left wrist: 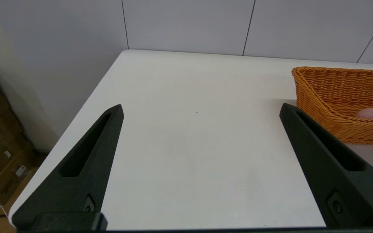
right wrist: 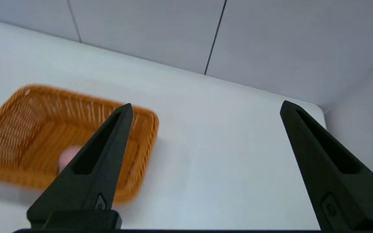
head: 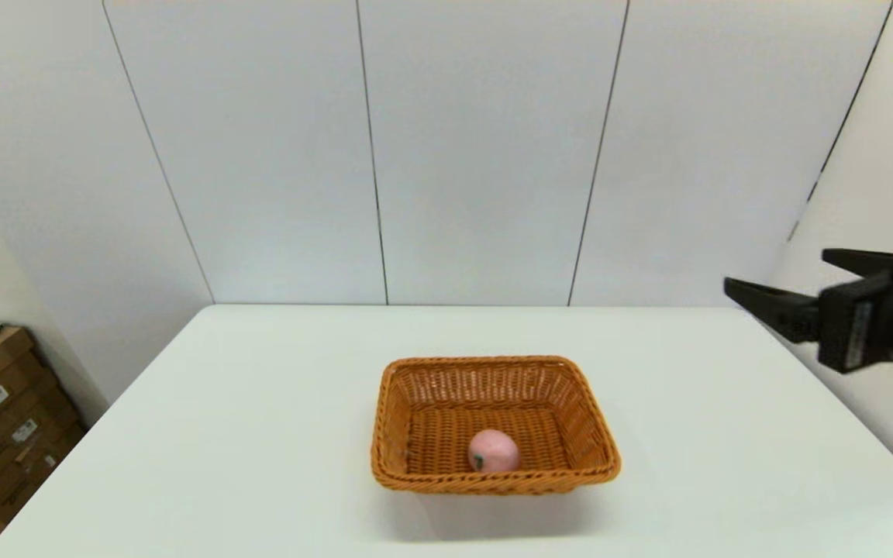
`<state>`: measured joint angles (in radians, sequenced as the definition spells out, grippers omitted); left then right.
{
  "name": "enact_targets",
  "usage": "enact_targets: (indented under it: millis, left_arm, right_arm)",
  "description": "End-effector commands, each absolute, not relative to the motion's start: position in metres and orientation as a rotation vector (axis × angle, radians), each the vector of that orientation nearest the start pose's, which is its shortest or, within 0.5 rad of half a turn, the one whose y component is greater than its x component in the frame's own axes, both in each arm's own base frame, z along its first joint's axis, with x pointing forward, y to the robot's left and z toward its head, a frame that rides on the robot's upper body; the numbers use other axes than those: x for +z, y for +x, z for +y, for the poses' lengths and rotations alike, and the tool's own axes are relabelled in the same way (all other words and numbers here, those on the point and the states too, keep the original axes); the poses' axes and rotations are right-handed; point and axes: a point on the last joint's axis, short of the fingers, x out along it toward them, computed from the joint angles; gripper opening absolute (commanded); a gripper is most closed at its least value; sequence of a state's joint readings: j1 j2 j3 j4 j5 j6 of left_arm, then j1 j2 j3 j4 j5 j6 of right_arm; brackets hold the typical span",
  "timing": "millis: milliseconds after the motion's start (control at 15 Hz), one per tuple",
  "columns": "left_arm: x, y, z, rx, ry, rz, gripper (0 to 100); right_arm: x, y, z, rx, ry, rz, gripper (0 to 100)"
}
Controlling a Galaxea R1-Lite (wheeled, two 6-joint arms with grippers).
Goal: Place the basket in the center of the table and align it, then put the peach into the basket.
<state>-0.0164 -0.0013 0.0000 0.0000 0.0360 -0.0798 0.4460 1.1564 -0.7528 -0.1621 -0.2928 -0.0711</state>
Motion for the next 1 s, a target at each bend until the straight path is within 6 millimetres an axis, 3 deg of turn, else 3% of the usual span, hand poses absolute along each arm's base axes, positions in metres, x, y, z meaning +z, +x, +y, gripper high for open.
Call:
enact_targets:
  millis: [67,267,467,733,1000]
  left_arm:
    - [0.075,-0.023,0.001,0.020,-0.084,-0.002,100]
    - [0.075,-0.023,0.001,0.018,-0.081,-0.002,100]
    - [0.075,-0.023,0.001,0.020,-0.081,-0.002,100]
    - [0.075,-0.023,0.001,0.020,-0.083,-0.002,100]
    - [0.075,-0.023,0.001,0.021,-0.083,-0.002,100]
  right_arm:
    - [0.213,0.066,0.014,0.034,-0.172,0.119,100]
    - [0.185,0.030,-0.003,-0.151,-0.154,0.067,100]
    - [0.161,-0.006,-0.006,-0.189,-0.138,0.031,100]
    - [0.139,-0.021,-0.006,-0.231,-0.066,-0.015,100]
    - [0.110,-0.023,-0.005,-0.201,-0.068,-0.002,100]
